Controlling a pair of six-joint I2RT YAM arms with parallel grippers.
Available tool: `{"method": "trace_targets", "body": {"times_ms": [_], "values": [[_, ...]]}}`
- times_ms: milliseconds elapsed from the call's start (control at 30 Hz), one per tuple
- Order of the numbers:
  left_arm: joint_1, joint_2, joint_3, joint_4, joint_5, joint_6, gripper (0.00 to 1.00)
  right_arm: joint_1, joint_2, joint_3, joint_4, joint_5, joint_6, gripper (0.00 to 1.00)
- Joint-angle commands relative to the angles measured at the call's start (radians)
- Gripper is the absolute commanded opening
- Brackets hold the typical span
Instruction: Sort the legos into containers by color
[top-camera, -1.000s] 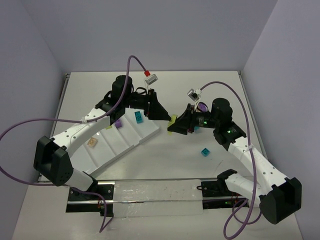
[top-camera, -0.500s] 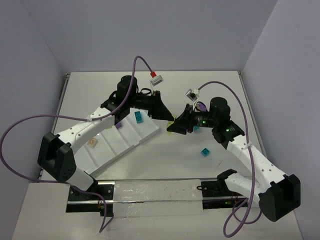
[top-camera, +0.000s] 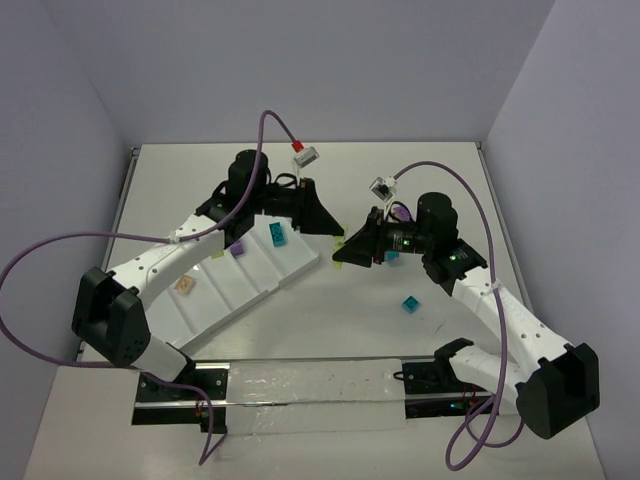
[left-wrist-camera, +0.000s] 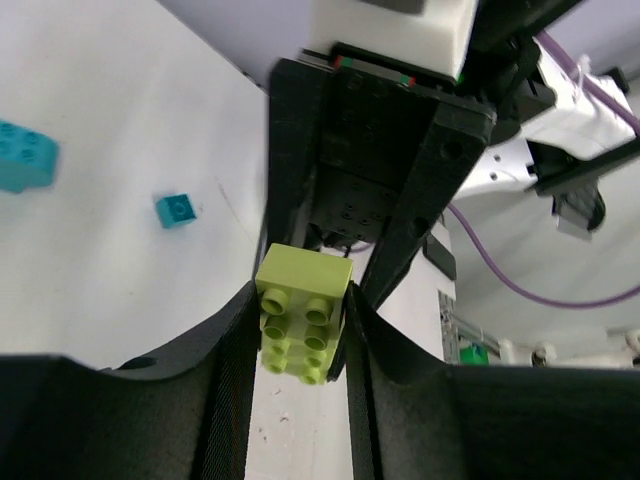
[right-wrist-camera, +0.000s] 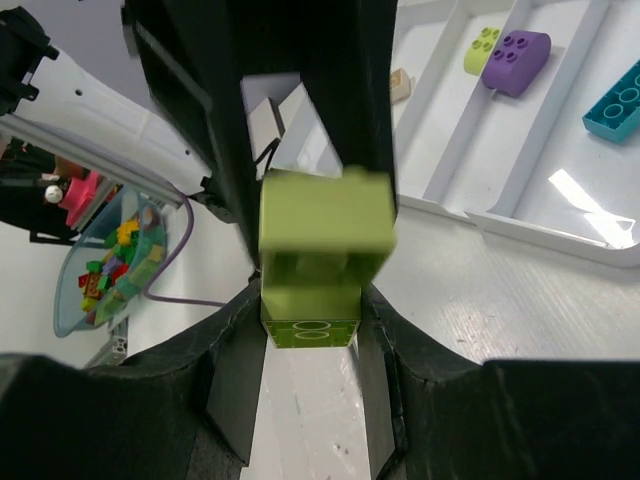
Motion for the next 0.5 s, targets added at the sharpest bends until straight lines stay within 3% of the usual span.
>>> {"method": "trace_targets", "body": {"times_ms": [0, 167, 233, 367, 467], "values": [[0.115, -0.111, -0.021, 0.038, -0.134, -0.052, 0.0, 0.01, 0.008, 0.051, -0.047, 0.035, -0.043, 0.0], [0.205, -0.204, -0.053, -0.037, -0.254, -0.049, 0.0, 0.01, -0.01, 0.035, -0.044, 0.1, -0.038, 0.0], [0.234, -0.241, -0.057, -0.137, -0.316, -0.031, 0.0, 0.01, -0.008, 0.04, -0.06, 0.131, -0.042, 0.0], [0.25, -0.312, -0.091, -0.362, -0.626, 0.001, 0.0, 0.009, -0.006, 0.066, -0.123, 0.248, -0.055, 0.0], [0.251, -0.321, -0.163, -0.564, -0.94, -0.07, 0.0, 0.01, -0.003, 0.075, -0.158, 0.306, -0.057, 0.0]]}}
